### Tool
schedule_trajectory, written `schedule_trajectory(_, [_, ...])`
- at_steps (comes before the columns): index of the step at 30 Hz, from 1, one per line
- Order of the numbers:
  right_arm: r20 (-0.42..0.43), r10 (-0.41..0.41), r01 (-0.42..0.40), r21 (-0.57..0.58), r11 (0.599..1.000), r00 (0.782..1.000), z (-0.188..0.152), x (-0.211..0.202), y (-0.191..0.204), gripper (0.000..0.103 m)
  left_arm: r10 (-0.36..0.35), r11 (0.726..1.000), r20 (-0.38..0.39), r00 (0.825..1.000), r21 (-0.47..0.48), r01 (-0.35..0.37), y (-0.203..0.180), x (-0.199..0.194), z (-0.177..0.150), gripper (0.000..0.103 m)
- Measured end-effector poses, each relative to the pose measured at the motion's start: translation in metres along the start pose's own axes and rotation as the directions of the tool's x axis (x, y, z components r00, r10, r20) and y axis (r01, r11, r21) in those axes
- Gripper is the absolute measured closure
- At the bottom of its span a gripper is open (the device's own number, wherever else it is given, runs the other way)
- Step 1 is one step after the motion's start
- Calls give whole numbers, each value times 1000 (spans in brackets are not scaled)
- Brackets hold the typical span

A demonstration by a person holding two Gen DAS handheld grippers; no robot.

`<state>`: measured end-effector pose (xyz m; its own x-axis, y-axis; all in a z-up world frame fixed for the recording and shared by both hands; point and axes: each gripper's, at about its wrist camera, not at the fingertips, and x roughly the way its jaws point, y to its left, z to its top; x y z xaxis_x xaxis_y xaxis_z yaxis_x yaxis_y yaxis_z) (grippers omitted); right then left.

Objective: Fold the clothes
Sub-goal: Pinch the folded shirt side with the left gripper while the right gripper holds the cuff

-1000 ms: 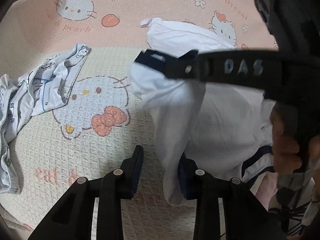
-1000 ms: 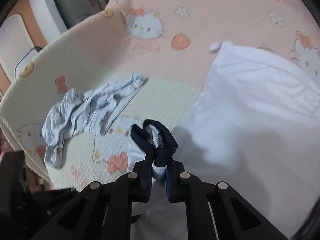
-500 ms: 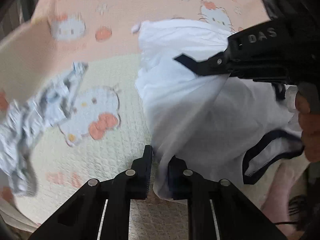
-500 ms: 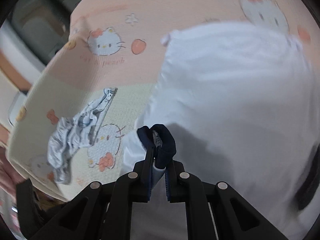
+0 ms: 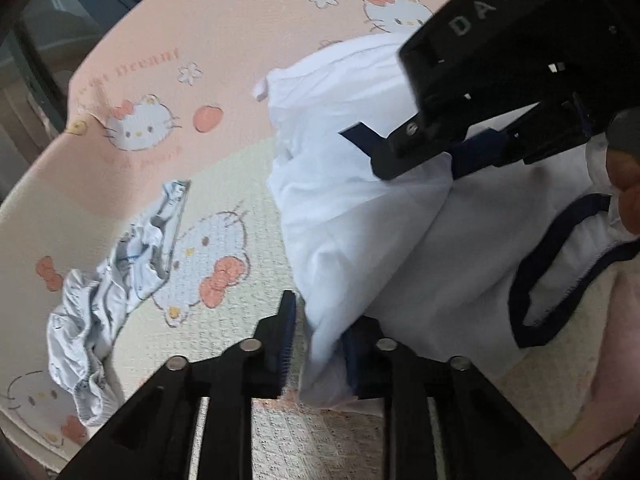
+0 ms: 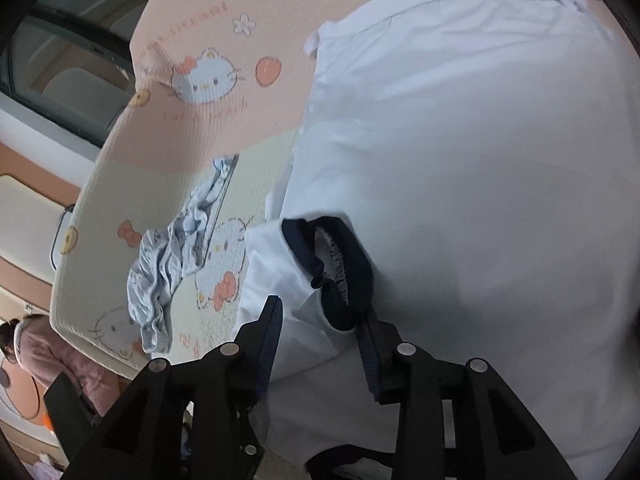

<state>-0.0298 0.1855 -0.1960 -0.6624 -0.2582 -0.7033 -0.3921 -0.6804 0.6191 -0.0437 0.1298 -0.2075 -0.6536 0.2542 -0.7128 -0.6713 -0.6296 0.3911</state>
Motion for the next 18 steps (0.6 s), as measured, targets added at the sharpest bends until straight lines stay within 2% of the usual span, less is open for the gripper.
schedule_trajectory(5, [6,10,-10,2,1000,1000,3,7,2,53,-12,993,-1,1000,-115,12,14,10,0,73])
schedule_trajectory(7, [9,27,-27,19,999,1000,3,7,-1,52,15,996,9,1000,-93,-14,12,13,-2,68])
schedule_trajectory(8, [10,39,-39,24,999,999,2,7,-2,48,49,997,16,999,-68,-48,9,11,-2,60])
schedule_trajectory(9, [12,48,-48,24,999,999,2,7,-2,45,76,996,23,997,-49,-75,7,10,-2,46])
schedule_trajectory(11, [15,54,-54,15,998,998,1,8,-1,44,102,994,36,994,-31,-101,6,12,0,31])
schedule_trajectory(18, [11,36,-36,14,999,999,12,18,-1,44,189,981,82,978,28,-192,2,17,3,30])
